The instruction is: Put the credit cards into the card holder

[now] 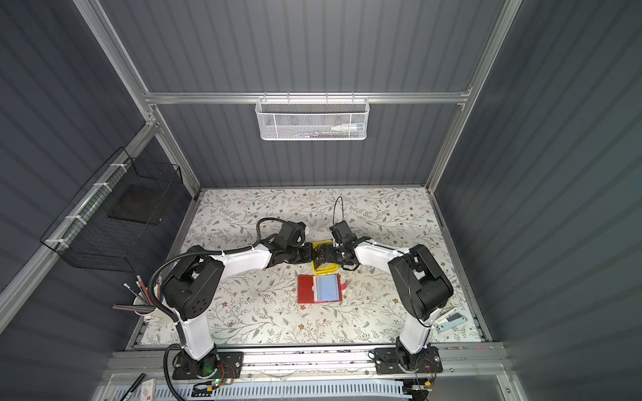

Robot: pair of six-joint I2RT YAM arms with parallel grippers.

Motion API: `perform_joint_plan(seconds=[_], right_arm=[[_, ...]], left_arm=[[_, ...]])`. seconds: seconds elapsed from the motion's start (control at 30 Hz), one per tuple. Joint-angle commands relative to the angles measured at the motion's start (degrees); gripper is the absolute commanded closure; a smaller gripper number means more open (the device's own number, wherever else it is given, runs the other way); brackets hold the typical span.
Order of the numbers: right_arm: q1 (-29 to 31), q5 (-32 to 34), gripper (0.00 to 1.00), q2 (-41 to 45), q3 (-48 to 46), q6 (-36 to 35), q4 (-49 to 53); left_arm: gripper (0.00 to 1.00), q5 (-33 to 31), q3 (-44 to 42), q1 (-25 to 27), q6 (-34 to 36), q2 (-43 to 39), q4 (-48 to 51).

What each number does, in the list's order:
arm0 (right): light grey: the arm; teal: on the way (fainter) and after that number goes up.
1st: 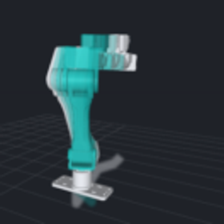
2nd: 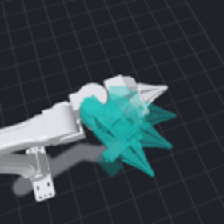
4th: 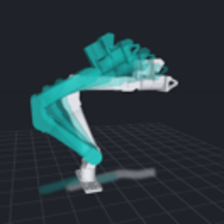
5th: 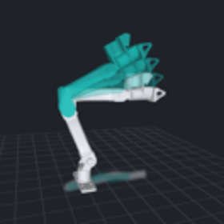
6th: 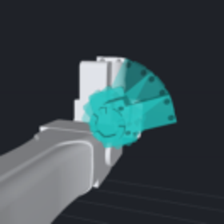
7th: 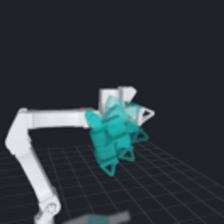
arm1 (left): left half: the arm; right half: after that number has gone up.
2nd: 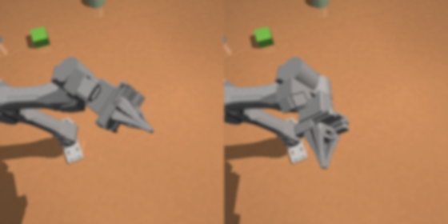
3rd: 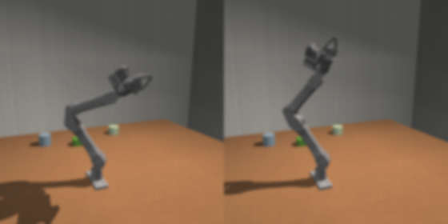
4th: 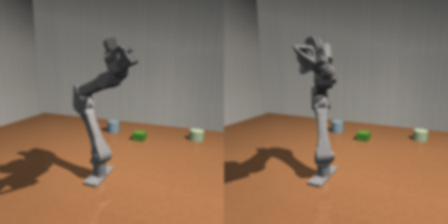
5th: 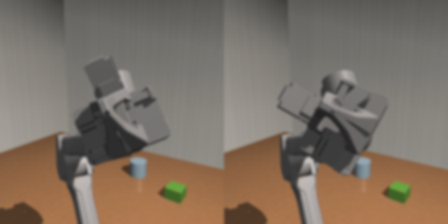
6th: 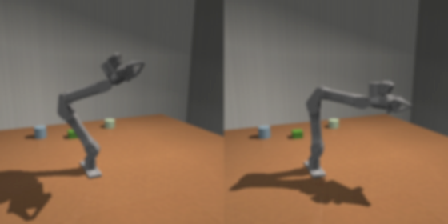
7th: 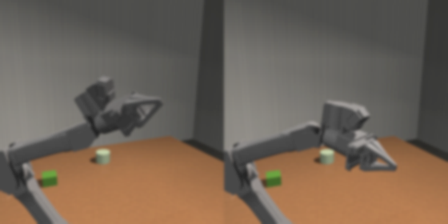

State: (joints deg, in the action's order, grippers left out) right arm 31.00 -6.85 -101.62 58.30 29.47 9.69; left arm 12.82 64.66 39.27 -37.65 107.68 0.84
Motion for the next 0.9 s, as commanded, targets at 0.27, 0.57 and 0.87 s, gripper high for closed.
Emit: perform_joint_plan(seconds=[0.27, 0.57, 0.87], right_arm=[[-0.7, 2.4, 0.11, 1.7, 0.6, -1.5, 2.7], [-1.2, 3.0, 0.11, 2.8, 0.5, -2.0, 3.4], [-1.4, 3.8, 0.11, 4.1, 0.5, -2.6, 4.4]], left_arm=[[0.86, -0.9, 0.3, 0.0, 1.3, 1.6, 2.1], [0.85, -0.5, 0.4, 0.0, 1.3, 1.9, 1.8], [0.82, 0.4, 0.6, 0.0, 1.1, 3.0, 1.0]])
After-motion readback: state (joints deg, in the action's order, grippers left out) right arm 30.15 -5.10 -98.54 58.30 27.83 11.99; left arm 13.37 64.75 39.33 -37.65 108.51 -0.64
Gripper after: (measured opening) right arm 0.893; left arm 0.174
